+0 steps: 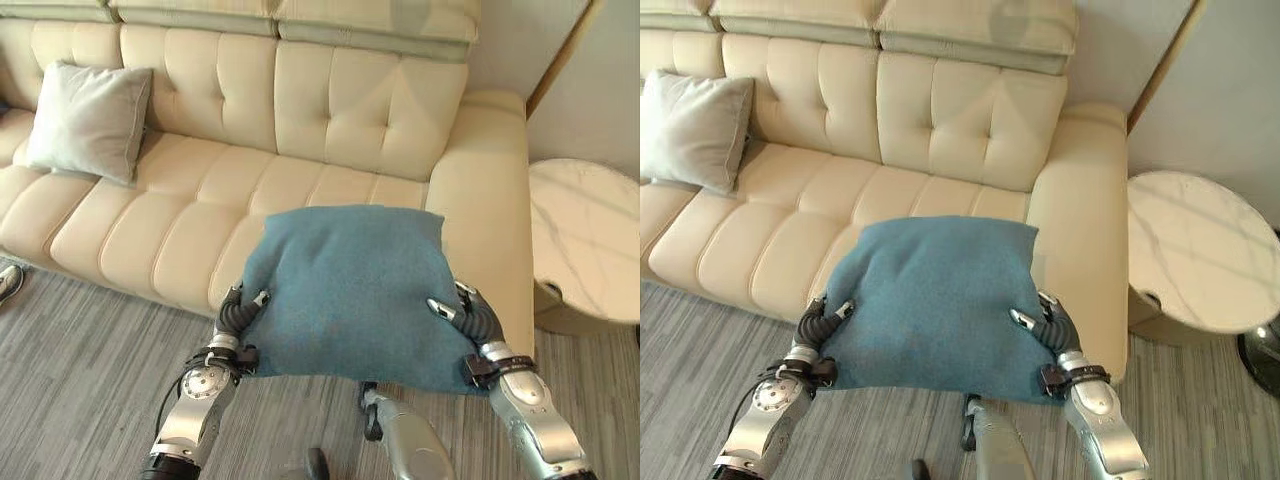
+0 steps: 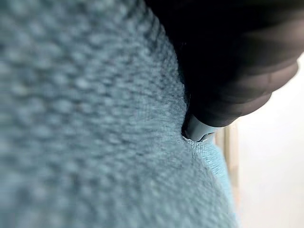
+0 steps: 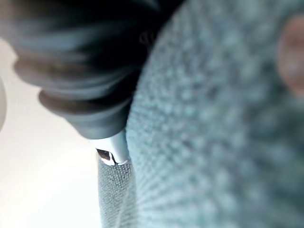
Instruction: Pick up all the scattered cushions and arrange them neatly on the sofa.
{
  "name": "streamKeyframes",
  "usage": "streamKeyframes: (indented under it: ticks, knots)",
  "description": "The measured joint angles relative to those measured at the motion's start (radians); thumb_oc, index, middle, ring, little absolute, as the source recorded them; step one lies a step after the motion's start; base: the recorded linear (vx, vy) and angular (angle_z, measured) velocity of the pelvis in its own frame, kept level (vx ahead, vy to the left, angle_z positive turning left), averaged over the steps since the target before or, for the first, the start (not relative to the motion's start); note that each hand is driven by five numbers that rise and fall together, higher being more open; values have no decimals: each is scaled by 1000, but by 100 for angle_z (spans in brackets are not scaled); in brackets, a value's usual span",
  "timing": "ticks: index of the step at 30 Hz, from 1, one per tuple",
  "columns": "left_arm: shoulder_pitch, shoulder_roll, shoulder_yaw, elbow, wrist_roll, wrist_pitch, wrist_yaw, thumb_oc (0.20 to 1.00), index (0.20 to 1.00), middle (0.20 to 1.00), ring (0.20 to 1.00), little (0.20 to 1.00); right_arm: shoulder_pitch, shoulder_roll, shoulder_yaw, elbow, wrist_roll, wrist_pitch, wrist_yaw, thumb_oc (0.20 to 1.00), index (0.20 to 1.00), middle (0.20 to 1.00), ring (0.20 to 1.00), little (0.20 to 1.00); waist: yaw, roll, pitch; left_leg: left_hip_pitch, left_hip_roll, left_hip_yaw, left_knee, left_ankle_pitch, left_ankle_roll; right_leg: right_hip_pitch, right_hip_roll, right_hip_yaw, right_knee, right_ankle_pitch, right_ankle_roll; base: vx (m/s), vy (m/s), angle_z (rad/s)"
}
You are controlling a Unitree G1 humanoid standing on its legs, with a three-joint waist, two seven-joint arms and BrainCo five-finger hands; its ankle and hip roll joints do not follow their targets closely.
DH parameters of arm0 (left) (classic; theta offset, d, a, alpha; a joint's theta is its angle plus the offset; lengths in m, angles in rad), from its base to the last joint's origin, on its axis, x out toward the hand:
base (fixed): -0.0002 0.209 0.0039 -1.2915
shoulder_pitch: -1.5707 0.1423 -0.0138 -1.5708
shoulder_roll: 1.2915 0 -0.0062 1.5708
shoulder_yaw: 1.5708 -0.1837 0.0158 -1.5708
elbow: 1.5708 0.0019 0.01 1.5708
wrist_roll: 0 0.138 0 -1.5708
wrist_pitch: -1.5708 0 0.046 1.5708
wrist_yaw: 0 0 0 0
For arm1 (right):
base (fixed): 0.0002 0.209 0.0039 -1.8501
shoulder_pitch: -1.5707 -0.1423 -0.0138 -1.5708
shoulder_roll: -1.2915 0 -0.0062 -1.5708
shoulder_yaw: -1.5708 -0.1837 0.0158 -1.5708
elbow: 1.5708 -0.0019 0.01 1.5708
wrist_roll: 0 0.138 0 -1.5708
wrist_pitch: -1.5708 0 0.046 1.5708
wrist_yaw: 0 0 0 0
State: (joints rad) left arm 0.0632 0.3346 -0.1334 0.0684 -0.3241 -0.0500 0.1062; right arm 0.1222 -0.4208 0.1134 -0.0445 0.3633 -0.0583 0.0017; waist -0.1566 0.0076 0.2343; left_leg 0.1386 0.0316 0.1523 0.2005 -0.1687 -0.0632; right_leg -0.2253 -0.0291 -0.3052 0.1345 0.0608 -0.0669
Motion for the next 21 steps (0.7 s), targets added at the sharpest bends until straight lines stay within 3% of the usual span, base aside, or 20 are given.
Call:
streamKeyframes:
  ticks: [1, 2, 3, 6, 7, 8, 10, 11, 12, 13, 14, 15, 16, 17, 18, 19, 21]
  knots:
    - [0, 1, 1, -12, 0, 0, -2, 200, 200, 200, 200, 200, -7, -11, -4, 0, 3, 0, 2, 200, 200, 200, 200, 200, 4, 0, 0, -58, 17, -2, 148, -4, -12, 21, 10, 2, -5, -24, -4, 91, -48, -16]
    - [3, -2, 2, -22, 0, -1, -1, 200, 200, 200, 200, 200, -11, -16, -8, -2, 3, -1, 7, 200, 200, 200, 200, 200, 12, -1, -2, -105, 33, 1, 262, -2, -33, 33, 7, 16, -6, -10, -23, 226, -80, -38]
    - [8, -12, 8, -30, 0, -2, 0, 200, 200, 200, 200, 200, -21, -20, -12, -4, 7, -3, 7, 200, 200, 200, 200, 200, 14, 7, -14, -145, 61, 18, 301, -21, -57, 62, 24, 50, -13, -32, -49, 116, -33, -36]
    - [-13, -8, 15, -47, 0, -1, -1, 200, 200, 200, 200, 200, -39, -25, -17, -6, 9, -6, 5, 200, 200, 200, 200, 200, 7, -14, -17, -231, 74, 47, 264, -33, -62, 110, 32, 86, -30, -48, -42, 224, 39, -44]
    - [-15, -2, 11, -56, 0, 0, -1, 200, 200, 200, 200, 200, -30, -23, -20, -10, 9, -6, 3, 200, 200, 200, 200, 200, -10, -24, -22, -257, 68, 43, 251, -40, -55, 143, 29, 133, -59, -60, -23, 64, 45, -19]
    - [-18, 5, 11, -63, 0, -2, -6, 200, 200, 200, 200, 200, -24, -17, -25, -13, 9, -5, -1, 200, 200, 200, 200, 200, -6, -54, -22, -268, 44, 48, 145, -39, -33, 177, 25, 177, -93, -62, -21, 120, 79, -57]
    - [-19, 24, 17, -62, 0, -2, -8, 200, 200, 200, 200, 200, -41, 3, -24, -12, 9, -9, -1, 200, 200, 200, 200, 200, 17, -92, -21, -327, 43, 23, -20, 25, -19, 196, 26, 227, -94, -63, -12, 98, 68, -100]
    - [-18, 30, 16, -61, 0, -2, -9, 200, 200, 200, 200, 200, -39, 12, -25, -12, 9, -10, -2, 200, 200, 200, 200, 200, 13, -97, -22, -363, 47, -19, -19, 58, -41, 211, 31, 236, -99, -68, 0, 109, 91, -91]
    - [-11, 32, 18, -56, 0, -2, -9, 200, 200, 200, 200, 200, -34, 18, -19, -9, 8, -9, -2, 200, 200, 200, 200, 200, 35, -107, -27, -334, 51, -32, -7, 97, -27, 221, 33, 253, -98, -70, 3, 117, 92, -84]
    - [-7, 35, 18, -56, 1, -3, -10, 200, 200, 200, 200, 200, -28, 20, -11, -8, 8, -15, -4, 200, 200, 200, 200, 200, 21, -109, -36, -302, 45, -65, -60, 144, -28, 231, 32, 277, -99, -77, 14, 145, 154, -91]
    - [-17, 31, 16, -54, 2, -2, -9, 200, 200, 200, 200, 200, -33, 15, -14, 0, 7, -15, -7, 200, 200, 200, 200, 200, 27, -107, -32, -265, 45, -65, -148, 217, -4, 230, 37, 290, -84, -90, 34, 77, 91, -63]
    - [-19, 23, 13, -52, 3, -2, -8, 200, 200, 200, 200, 200, -33, 5, -14, -1, 6, -15, -11, 200, 200, 200, 200, 200, 29, -85, -23, -231, 60, -62, -203, 356, 51, 230, 54, 287, -48, -107, 61, 127, 157, -49]
    - [-25, 20, 9, -42, 6, -1, -6, 200, 200, 200, 200, 200, -34, 14, -14, 8, -1, -15, -12, 200, 200, 200, 200, 200, 20, -76, -11, -187, 78, -60, -228, 335, 56, 210, 59, 283, 30, -131, 98, 119, 197, -47]
    - [-27, 12, 3, -25, 30, 2, 3, 200, 200, 200, 200, 200, -34, 27, -1, 16, -17, -15, -18, 200, 200, 200, 200, 200, 20, -62, -7, -146, 73, -56, -255, 332, 61, 169, 26, 269, 46, -205, 115, 145, 264, -50]
    - [-27, 21, 10, -24, 31, 2, 7, 200, 200, 200, 200, 200, -41, 28, 7, 15, -25, -15, -19, 200, 200, 200, 200, 200, 28, -69, -11, -133, 56, -48, -267, 331, 61, 183, 3, 273, -51, -170, 119, 125, 259, -60]
    - [-37, 38, 19, -16, 32, 2, 13, 200, 200, 200, 200, 200, -72, 36, 24, 24, -38, -16, -23, 200, 200, 200, 200, 200, 31, -86, -23, -121, 14, -30, -280, 322, 48, 241, -47, 277, -205, 13, 113, 58, 130, -48]
    - [-43, 39, 20, -15, 33, 2, 17, 200, 200, 200, 200, 200, -92, 39, 27, 40, -45, -16, -30, 200, 200, 200, 200, 200, 36, -64, -14, -112, 9, -31, -280, 314, 37, 243, -55, 281, -214, 33, 121, 20, 146, -29]
